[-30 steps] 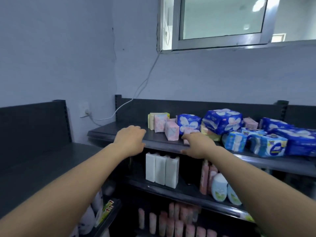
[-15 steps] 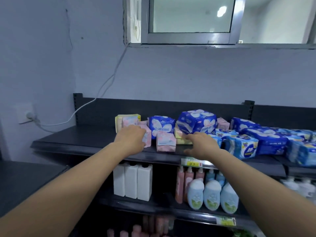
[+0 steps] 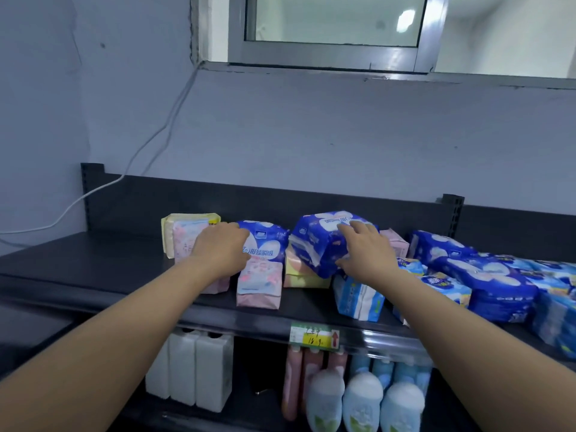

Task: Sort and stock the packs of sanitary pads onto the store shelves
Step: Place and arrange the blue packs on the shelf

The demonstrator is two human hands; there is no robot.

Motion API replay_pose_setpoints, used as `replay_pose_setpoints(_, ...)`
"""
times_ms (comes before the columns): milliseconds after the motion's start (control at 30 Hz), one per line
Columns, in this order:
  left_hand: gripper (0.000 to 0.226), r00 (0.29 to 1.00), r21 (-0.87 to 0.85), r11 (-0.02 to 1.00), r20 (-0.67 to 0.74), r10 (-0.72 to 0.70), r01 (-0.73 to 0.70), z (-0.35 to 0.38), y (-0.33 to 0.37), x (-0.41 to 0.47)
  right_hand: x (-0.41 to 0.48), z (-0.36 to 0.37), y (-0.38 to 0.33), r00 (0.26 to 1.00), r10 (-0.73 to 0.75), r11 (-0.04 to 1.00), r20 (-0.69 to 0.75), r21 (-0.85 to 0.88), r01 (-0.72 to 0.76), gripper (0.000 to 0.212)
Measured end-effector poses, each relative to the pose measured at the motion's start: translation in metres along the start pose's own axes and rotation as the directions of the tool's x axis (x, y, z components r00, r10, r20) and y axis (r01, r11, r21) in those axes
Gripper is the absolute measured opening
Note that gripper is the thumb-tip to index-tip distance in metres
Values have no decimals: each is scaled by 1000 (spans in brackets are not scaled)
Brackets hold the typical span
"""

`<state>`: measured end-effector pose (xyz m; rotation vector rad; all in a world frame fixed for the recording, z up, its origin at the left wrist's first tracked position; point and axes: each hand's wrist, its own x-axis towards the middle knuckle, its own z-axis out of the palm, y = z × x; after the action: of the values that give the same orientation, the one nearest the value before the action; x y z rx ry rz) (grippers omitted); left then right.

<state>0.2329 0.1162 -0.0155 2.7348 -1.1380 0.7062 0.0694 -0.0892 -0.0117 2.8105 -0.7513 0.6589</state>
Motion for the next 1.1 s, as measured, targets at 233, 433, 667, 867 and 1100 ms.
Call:
replay_pose_setpoints(233,38,1000,45,999,12,-23,23,32,0,43,26,30,10,999,24,999,-30,43,-23,71)
replay_pose_setpoints(433,59,988,13,996,119,-93,92,62,-13,88,46,37,9,990,39,993,-132,120,-23,52)
replay_pose_setpoints(667,6,991,-102,992,-106,-83,72,75,-27,113,70,40,6,957,162,980,-242,154,-127,28)
replay_pose_setpoints(867,22,915,-505,859,-379,-135,-83,64,-8,123,84,39,-2,890,287,943,-353,269,-197,25)
replay_pose_setpoints(1100,18,628,-91,915,-754,196,-394,13,27,143,95,17,15,803,348,932,-485,272,-239,24)
